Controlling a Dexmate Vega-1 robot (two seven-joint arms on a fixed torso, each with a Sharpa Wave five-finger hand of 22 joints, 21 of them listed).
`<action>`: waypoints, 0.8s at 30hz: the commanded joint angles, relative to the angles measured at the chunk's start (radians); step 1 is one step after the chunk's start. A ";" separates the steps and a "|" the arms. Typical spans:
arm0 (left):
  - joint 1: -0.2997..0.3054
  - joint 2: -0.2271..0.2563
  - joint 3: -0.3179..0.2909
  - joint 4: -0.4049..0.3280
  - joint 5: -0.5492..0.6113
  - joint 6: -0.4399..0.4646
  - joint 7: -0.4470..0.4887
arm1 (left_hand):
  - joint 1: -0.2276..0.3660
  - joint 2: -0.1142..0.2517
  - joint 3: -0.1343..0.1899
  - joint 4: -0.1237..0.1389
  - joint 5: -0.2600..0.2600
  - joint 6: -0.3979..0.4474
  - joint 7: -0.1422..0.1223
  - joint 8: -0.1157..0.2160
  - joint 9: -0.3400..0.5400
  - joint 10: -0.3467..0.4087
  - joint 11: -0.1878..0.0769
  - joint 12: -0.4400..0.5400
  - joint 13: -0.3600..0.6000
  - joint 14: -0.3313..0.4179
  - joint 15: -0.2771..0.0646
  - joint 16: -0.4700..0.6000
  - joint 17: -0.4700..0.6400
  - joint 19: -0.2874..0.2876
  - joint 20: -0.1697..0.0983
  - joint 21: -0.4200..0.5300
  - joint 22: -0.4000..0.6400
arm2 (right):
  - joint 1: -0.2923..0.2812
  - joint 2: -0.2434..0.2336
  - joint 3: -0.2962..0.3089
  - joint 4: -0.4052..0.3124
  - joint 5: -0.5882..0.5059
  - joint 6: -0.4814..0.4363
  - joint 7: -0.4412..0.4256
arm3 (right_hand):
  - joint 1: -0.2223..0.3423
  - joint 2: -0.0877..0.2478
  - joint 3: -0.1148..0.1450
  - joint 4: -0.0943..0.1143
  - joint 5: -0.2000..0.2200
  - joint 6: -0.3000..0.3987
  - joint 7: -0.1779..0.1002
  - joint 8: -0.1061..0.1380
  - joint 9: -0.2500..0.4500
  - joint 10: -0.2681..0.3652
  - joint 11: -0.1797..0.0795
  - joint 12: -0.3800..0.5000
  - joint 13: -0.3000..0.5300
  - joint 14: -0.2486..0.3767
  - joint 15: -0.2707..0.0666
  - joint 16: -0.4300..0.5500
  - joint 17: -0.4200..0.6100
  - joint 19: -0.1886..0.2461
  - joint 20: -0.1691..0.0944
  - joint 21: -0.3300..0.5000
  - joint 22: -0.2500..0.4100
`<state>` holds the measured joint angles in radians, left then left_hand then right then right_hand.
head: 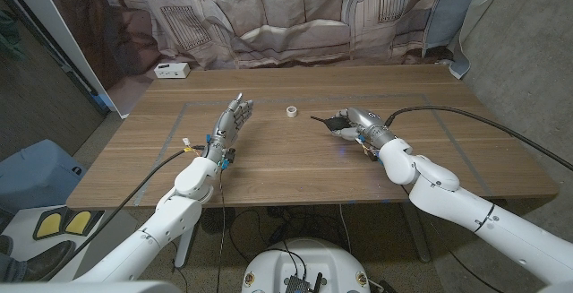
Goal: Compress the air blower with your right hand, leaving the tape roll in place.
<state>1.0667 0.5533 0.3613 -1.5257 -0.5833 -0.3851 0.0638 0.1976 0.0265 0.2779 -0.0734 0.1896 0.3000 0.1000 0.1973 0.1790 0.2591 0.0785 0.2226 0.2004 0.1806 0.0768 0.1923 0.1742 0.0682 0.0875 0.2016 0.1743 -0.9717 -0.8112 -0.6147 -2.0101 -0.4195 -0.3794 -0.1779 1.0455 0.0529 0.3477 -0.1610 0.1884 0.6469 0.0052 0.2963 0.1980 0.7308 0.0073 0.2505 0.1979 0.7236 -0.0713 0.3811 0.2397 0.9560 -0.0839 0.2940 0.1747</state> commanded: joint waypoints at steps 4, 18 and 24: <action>-0.027 -0.015 0.012 0.028 0.001 -0.005 -0.020 | 0.002 0.011 0.001 -0.006 -0.004 0.015 0.001 0.000 0.005 0.010 0.002 0.002 0.002 0.008 -0.001 -0.002 0.005 0.005 0.004 -0.004 0.005 | -0.046 -0.015 0.047 -0.026 0.029 0.049 -0.083 | 0.016 0.000 -0.002 0.001 -0.001 0.014 0.000 0.005 0.004 0.012 -0.004 -0.004 0.002 0.008 -0.037 0.006 0.003 0.007 -0.002 0.000 0.003; -0.044 -0.027 0.020 0.047 0.006 -0.009 -0.022 | 0.001 0.012 0.001 -0.007 -0.004 0.017 0.002 0.000 0.005 0.012 0.003 0.002 0.002 0.011 0.001 -0.001 0.005 0.007 0.004 -0.003 0.005 | -0.058 -0.016 0.072 -0.023 0.040 0.087 -0.115 | 0.022 0.003 -0.004 0.002 -0.003 0.018 -0.001 0.002 0.004 0.013 -0.005 -0.009 0.002 0.009 -0.037 0.007 0.005 0.005 -0.003 -0.003 0.004; -0.045 -0.011 0.026 0.031 0.017 0.002 -0.030 | 0.001 0.012 0.001 -0.008 -0.004 0.015 0.003 -0.002 0.005 0.011 0.004 0.001 0.002 0.011 0.001 -0.001 0.005 0.007 0.003 -0.003 0.005 | -0.062 -0.013 0.080 -0.021 0.049 0.102 -0.120 | 0.023 0.004 -0.005 0.003 -0.003 0.021 -0.003 0.001 0.004 0.015 -0.006 -0.010 0.002 0.010 -0.036 0.005 0.004 0.004 -0.003 -0.004 0.004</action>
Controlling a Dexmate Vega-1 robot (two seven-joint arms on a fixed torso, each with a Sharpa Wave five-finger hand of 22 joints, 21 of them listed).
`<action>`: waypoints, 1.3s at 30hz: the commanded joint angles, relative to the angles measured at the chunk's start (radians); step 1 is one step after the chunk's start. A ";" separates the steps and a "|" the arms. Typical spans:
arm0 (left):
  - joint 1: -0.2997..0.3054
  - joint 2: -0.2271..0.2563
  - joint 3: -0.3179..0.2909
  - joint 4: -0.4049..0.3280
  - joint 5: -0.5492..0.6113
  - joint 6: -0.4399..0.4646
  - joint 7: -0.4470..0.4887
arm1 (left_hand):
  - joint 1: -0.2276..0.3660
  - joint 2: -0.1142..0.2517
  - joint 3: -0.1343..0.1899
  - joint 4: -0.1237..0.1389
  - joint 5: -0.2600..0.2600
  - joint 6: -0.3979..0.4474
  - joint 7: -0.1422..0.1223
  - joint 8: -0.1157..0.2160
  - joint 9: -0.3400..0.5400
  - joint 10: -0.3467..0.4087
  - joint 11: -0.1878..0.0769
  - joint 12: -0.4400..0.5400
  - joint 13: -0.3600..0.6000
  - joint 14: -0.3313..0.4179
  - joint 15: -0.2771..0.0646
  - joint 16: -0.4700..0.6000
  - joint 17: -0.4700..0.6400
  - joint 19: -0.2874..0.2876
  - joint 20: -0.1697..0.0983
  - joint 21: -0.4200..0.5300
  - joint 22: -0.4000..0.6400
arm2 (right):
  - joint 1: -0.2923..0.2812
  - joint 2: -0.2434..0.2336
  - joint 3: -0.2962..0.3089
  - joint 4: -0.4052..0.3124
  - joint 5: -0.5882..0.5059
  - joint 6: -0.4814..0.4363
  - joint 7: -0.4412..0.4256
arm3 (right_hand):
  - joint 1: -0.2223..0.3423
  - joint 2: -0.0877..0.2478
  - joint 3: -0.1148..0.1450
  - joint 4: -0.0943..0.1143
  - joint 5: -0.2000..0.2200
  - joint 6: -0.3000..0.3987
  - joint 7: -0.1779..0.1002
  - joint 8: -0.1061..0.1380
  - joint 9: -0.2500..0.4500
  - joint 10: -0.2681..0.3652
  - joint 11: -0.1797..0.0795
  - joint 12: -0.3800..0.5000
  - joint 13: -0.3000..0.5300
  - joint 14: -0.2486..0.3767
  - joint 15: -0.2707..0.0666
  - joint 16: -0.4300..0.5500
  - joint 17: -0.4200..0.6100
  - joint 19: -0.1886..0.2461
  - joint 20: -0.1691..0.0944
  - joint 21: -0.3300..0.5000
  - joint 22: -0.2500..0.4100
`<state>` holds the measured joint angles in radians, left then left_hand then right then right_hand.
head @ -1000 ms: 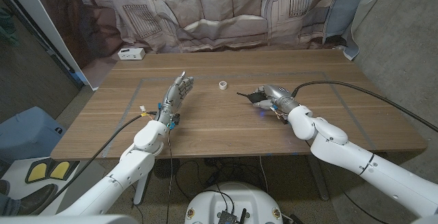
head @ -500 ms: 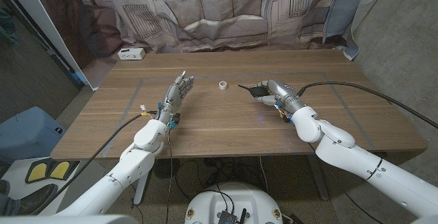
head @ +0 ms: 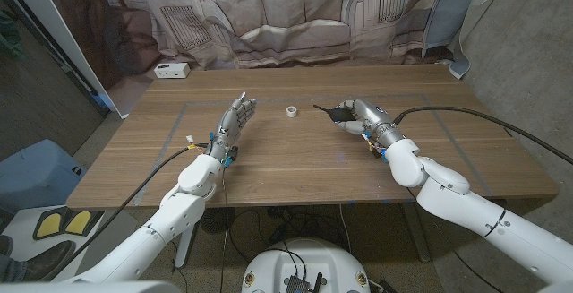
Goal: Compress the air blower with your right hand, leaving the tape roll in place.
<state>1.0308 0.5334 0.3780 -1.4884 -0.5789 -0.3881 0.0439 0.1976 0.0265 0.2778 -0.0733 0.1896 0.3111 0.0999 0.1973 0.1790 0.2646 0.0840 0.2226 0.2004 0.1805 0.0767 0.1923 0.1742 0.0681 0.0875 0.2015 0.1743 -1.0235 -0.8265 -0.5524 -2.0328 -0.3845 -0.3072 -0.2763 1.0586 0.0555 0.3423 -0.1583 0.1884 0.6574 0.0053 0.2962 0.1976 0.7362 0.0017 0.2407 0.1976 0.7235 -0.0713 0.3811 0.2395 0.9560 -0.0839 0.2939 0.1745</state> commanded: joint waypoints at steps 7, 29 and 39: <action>-0.003 0.009 0.009 -0.012 0.028 -0.024 -0.010 | 0.001 0.012 0.001 -0.009 -0.004 0.001 0.003 -0.003 0.005 0.003 -0.001 0.000 0.002 0.011 0.000 -0.002 0.005 0.007 0.003 -0.003 0.004 | -0.012 0.014 0.018 0.009 0.013 0.042 -0.039 | 0.002 0.002 -0.004 0.007 -0.004 0.019 -0.007 0.000 0.005 0.019 -0.011 -0.001 0.003 0.018 -0.041 0.002 0.001 0.008 -0.005 -0.003 0.004; 0.021 0.014 -0.001 -0.030 0.053 -0.058 0.010 | 0.001 0.013 0.001 -0.015 -0.004 -0.040 -0.005 -0.011 0.004 -0.002 -0.015 -0.004 0.002 0.015 -0.003 -0.002 0.005 0.016 0.003 -0.002 0.004 | -0.052 0.017 0.045 -0.018 -0.002 0.061 -0.092 | -0.001 0.013 -0.008 0.012 -0.006 0.034 -0.013 -0.003 0.005 0.033 -0.018 -0.004 0.003 0.031 -0.047 0.004 0.003 0.015 -0.013 -0.003 0.005; 0.021 0.010 0.003 -0.019 0.042 -0.058 -0.004 | 0.001 0.013 0.001 -0.016 -0.004 -0.038 -0.006 -0.009 0.004 0.000 -0.015 -0.003 0.002 0.016 -0.003 -0.002 0.005 0.017 0.004 -0.002 0.004 | -0.078 0.024 0.063 -0.021 -0.004 0.079 -0.128 | -0.002 0.024 -0.009 0.016 -0.007 0.065 -0.020 0.004 0.005 0.051 -0.024 -0.001 0.003 0.047 -0.053 0.007 0.003 0.021 -0.018 -0.002 0.005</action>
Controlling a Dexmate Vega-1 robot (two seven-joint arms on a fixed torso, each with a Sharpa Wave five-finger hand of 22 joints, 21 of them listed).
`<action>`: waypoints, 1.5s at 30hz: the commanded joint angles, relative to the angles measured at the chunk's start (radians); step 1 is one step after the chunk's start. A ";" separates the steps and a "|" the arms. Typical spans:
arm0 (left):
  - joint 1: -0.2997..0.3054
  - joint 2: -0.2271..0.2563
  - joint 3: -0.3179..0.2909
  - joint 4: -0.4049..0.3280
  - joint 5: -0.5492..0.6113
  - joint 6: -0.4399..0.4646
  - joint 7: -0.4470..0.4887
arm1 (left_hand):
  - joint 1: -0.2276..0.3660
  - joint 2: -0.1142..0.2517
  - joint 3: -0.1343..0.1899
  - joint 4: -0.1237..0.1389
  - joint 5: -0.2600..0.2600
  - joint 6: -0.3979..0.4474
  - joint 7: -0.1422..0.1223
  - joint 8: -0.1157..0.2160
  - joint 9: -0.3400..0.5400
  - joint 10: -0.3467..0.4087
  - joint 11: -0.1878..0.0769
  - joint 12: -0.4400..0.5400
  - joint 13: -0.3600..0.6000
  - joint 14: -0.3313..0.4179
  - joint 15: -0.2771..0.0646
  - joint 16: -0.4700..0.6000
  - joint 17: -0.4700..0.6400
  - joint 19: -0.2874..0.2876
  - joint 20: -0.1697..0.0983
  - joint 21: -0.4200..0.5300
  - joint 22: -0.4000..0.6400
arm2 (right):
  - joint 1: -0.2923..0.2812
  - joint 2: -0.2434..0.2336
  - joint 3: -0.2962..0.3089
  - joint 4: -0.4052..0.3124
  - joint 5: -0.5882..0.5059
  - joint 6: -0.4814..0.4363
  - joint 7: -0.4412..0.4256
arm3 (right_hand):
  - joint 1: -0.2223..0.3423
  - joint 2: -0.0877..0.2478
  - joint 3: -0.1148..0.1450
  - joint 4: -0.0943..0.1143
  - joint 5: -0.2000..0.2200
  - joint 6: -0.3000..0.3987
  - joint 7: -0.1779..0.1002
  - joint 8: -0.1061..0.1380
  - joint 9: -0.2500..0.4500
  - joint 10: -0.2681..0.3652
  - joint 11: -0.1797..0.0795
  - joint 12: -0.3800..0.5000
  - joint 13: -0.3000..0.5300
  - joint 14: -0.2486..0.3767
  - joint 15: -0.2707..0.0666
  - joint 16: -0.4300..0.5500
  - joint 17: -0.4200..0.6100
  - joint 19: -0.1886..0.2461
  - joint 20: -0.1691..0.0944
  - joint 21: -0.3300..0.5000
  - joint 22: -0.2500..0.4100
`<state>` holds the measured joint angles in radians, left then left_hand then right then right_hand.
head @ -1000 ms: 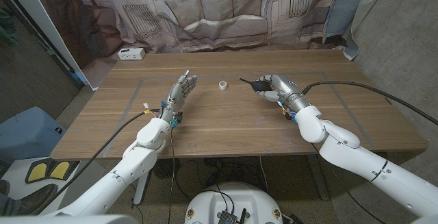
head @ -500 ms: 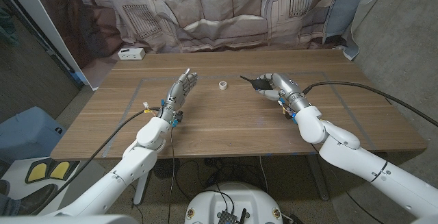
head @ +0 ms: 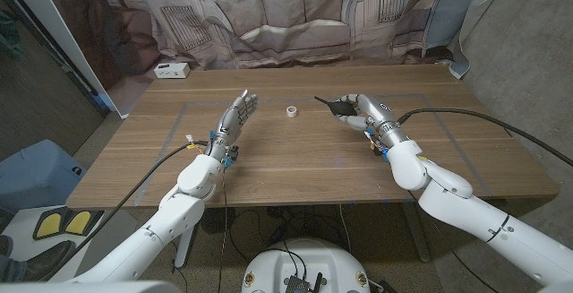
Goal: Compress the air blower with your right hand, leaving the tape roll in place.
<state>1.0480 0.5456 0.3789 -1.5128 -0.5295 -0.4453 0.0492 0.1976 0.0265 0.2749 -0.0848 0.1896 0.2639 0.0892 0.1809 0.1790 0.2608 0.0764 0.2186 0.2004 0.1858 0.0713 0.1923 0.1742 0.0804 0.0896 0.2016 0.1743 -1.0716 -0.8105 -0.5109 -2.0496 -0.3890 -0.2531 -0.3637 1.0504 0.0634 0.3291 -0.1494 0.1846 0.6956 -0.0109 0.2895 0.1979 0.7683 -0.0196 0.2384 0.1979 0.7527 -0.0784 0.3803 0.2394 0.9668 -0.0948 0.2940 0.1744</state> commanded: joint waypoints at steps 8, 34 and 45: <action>0.002 -0.005 0.001 0.003 0.002 -0.012 -0.004 | 0.001 0.014 0.004 -0.006 -0.004 0.012 0.004 0.009 0.004 0.005 -0.007 0.001 0.002 0.012 0.003 -0.002 0.005 0.007 0.002 -0.001 0.004 | -0.043 0.024 0.034 0.025 -0.004 0.091 -0.103 | -0.008 0.037 0.003 0.018 -0.006 0.066 -0.013 0.017 0.003 0.055 -0.007 0.007 0.003 0.056 -0.060 0.014 0.002 0.034 -0.012 0.006 0.006; 0.004 -0.004 0.011 -0.035 0.017 0.011 0.015 | 0.000 0.015 0.004 -0.008 -0.004 0.025 0.007 0.013 0.004 0.010 -0.004 0.002 0.002 0.018 0.005 -0.001 0.005 0.008 0.005 -0.002 0.004 | -0.059 0.040 0.074 0.068 0.034 0.203 -0.107 | 0.070 0.129 0.080 -0.005 0.009 0.118 -0.031 0.004 0.004 0.117 -0.017 -0.001 0.004 0.129 -0.084 0.006 0.000 0.070 -0.038 0.027 0.011; 0.010 0.018 0.002 -0.081 0.053 0.039 0.048 | -0.001 0.016 0.004 -0.009 -0.004 0.027 0.009 0.013 0.004 0.013 -0.003 0.002 0.002 0.021 0.003 0.000 0.005 0.012 0.007 -0.001 0.004 | -0.047 0.050 0.071 0.088 0.052 0.237 -0.092 | 0.072 0.136 0.095 0.011 0.011 0.133 -0.033 0.003 0.004 0.130 -0.017 -0.002 0.005 0.136 -0.086 0.006 0.008 0.071 -0.036 0.031 0.012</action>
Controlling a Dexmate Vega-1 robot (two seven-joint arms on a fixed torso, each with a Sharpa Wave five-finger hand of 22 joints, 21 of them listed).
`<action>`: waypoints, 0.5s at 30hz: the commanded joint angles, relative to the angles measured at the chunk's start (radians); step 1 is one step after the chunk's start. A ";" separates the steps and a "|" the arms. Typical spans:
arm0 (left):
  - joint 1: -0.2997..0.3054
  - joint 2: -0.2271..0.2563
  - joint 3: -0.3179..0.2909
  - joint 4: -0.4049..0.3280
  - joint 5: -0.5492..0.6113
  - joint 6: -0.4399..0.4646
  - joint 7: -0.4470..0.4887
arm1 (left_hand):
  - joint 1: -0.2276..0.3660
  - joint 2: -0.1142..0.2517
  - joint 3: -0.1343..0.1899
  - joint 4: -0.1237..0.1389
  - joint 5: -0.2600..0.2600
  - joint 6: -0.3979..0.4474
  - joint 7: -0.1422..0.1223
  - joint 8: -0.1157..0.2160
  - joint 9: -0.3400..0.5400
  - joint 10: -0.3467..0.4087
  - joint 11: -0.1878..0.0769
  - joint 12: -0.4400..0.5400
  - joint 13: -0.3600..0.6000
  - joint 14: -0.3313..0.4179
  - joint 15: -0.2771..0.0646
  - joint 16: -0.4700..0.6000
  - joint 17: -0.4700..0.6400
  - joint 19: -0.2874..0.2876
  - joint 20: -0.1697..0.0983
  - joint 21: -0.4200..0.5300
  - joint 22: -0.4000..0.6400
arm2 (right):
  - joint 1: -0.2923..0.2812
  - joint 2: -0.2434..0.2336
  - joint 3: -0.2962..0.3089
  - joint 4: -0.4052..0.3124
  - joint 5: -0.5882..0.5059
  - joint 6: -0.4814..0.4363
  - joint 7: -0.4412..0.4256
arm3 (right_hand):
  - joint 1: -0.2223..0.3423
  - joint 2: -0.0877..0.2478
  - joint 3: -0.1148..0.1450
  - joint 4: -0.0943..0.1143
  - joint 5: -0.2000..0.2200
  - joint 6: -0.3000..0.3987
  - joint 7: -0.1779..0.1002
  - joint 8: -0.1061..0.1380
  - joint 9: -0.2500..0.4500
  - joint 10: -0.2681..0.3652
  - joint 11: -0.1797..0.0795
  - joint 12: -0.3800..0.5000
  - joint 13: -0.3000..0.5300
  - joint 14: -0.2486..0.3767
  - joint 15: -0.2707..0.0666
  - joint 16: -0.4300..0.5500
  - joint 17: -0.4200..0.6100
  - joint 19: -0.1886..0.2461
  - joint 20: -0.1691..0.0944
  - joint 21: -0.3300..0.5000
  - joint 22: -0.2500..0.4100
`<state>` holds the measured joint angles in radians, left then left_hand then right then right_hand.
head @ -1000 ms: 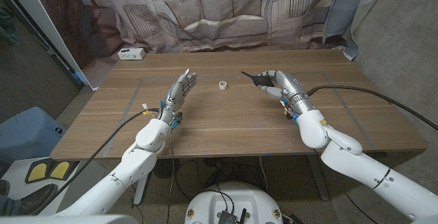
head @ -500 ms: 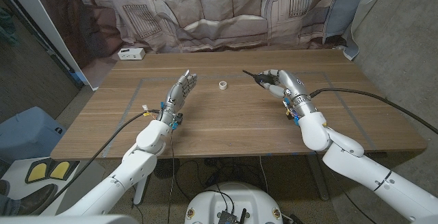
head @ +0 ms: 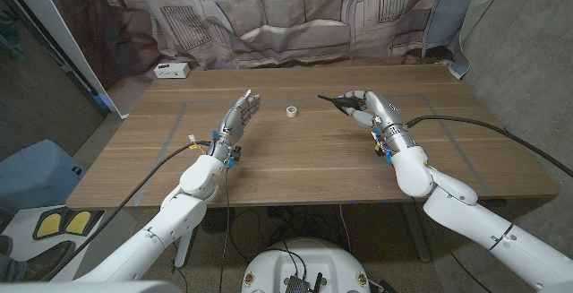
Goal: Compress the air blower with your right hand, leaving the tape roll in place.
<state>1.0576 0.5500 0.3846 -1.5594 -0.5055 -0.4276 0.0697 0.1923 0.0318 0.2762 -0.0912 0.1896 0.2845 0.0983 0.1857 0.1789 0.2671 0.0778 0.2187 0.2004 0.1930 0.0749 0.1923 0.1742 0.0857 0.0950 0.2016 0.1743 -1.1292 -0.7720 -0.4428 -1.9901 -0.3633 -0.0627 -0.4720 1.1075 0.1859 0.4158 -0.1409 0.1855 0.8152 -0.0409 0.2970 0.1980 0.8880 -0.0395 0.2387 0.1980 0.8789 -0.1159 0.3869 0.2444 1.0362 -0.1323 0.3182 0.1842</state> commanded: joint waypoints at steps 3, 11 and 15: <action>-0.010 0.007 0.003 -0.021 0.025 0.016 0.016 | 0.005 0.010 0.003 -0.003 -0.004 0.008 -0.001 0.009 0.004 0.008 -0.005 0.003 0.002 0.015 -0.002 0.000 0.005 0.007 0.003 -0.001 0.004 | 0.016 0.007 0.003 0.032 0.028 0.046 0.029 | 0.011 0.011 0.008 0.008 0.009 0.014 -0.002 -0.006 0.004 0.012 0.005 -0.002 0.005 0.013 -0.044 0.001 0.005 0.002 0.002 0.007 0.002; -0.014 0.003 0.006 -0.017 0.035 0.017 0.023 | 0.004 0.011 0.003 -0.004 -0.005 0.010 -0.001 0.009 0.004 0.009 -0.007 0.003 0.002 0.015 0.000 -0.001 0.005 0.007 0.002 -0.002 0.004 | 0.018 0.008 0.014 0.042 0.049 0.060 0.038 | -0.029 -0.017 -0.013 0.030 0.002 0.016 0.008 -0.013 0.005 0.015 0.013 -0.007 0.005 0.017 -0.034 -0.003 0.007 0.007 0.012 0.012 0.002; -0.016 0.004 0.007 -0.015 0.033 0.026 0.025 | 0.004 0.010 0.003 -0.004 -0.005 0.010 -0.001 0.009 0.004 0.009 -0.006 0.002 0.002 0.015 -0.001 -0.001 0.005 0.007 0.003 -0.002 0.004 | 0.020 0.010 0.012 0.043 0.044 0.054 0.036 | -0.036 -0.033 -0.021 0.027 0.001 0.017 0.010 -0.014 0.005 0.017 0.018 -0.008 0.005 0.016 -0.030 -0.005 0.006 0.009 0.015 0.014 0.002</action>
<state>1.0487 0.5568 0.3876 -1.5778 -0.4795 -0.4130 0.0871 0.1923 0.0318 0.2761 -0.0911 0.1896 0.2860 0.1000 0.1857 0.1789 0.2699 0.0749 0.2187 0.2004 0.2038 0.0748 0.1923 0.1742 0.0857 0.0950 0.2016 0.1743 -1.1149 -0.7669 -0.4350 -1.9600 -0.3332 -0.0189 -0.4450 1.0880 0.1664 0.3992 -0.1151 0.1853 0.8273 -0.0394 0.2846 0.1975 0.8989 -0.0287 0.2322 0.1978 0.8917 -0.1180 0.3867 0.2489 1.0436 -0.1250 0.3256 0.1840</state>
